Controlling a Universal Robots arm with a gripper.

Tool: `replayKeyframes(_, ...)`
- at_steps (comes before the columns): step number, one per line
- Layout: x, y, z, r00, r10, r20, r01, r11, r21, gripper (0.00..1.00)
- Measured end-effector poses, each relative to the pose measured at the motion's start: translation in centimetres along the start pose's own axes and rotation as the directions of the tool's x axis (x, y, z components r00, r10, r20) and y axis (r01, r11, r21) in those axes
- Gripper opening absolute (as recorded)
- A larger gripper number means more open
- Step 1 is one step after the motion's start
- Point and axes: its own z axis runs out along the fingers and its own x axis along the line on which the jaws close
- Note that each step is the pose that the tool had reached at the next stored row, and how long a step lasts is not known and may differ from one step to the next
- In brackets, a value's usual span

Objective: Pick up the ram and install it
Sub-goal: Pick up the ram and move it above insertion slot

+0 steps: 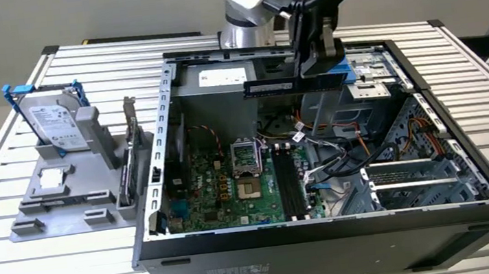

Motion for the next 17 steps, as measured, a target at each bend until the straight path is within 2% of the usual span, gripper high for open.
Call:
replayKeyframes(8, 0.82, 0.45, 0.11, 1.0000, 0.006, 0.0003, -0.006, 1.0000, -0.0001, 0.00)
replayKeyframes(17, 2.27, 0.64, 0.20, 0.9999, 0.015, 0.0006, -0.015, 0.9999, -0.0002, 0.00)
